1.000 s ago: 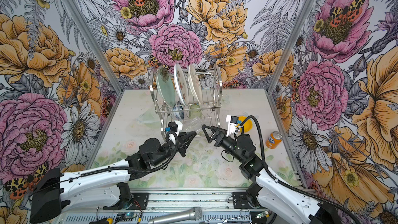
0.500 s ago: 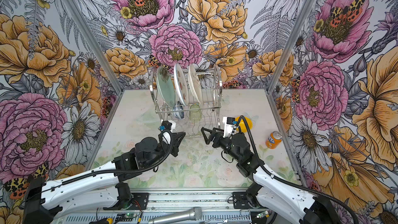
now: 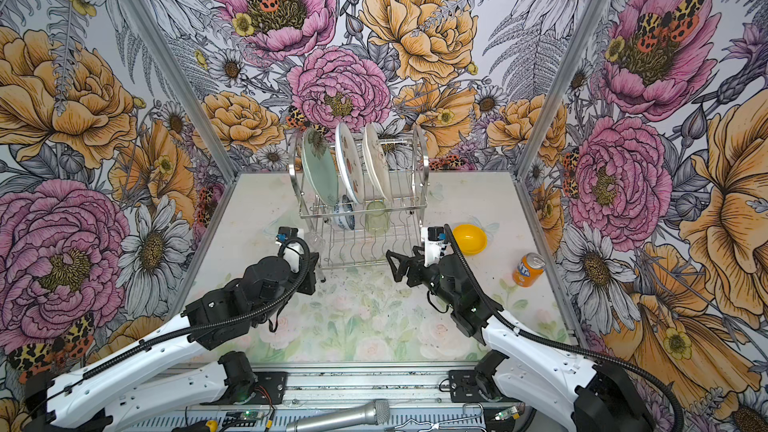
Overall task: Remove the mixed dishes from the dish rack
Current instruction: 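Grasp the clear glass with the left gripper while the right gripper opens, then carry the clear glass from the rack and lower it with the left gripper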
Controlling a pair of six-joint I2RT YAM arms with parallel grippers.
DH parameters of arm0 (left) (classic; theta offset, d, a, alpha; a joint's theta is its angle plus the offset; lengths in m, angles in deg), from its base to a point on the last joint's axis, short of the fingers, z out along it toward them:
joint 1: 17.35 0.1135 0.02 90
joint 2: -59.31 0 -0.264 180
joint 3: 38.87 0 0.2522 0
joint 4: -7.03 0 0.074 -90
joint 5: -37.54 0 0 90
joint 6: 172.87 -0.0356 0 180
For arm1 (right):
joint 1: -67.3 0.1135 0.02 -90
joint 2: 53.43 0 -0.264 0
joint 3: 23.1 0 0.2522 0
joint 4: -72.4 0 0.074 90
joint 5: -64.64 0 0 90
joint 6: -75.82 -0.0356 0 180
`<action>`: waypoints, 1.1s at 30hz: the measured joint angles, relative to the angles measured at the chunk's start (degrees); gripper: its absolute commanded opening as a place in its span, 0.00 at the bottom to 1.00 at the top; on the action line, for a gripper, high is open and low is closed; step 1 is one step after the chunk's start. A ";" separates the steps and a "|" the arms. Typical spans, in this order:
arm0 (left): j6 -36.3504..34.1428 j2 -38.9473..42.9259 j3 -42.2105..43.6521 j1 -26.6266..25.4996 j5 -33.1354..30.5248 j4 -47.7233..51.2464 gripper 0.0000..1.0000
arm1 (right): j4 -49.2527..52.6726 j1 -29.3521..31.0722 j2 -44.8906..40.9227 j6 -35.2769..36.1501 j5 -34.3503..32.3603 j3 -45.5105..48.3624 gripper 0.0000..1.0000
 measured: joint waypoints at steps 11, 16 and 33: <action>10.16 3.04 0.00 26.86 -2.14 10.21 0.00 | -0.02 0.00 3.91 3.74 -0.79 0.00 0.98; 11.61 -5.75 -0.02 42.53 5.07 7.34 0.00 | -0.02 0.00 5.88 4.90 -0.76 0.00 0.99; 4.48 -39.28 -19.52 52.72 15.08 2.05 0.00 | -0.20 0.00 5.38 6.32 -0.76 0.00 0.99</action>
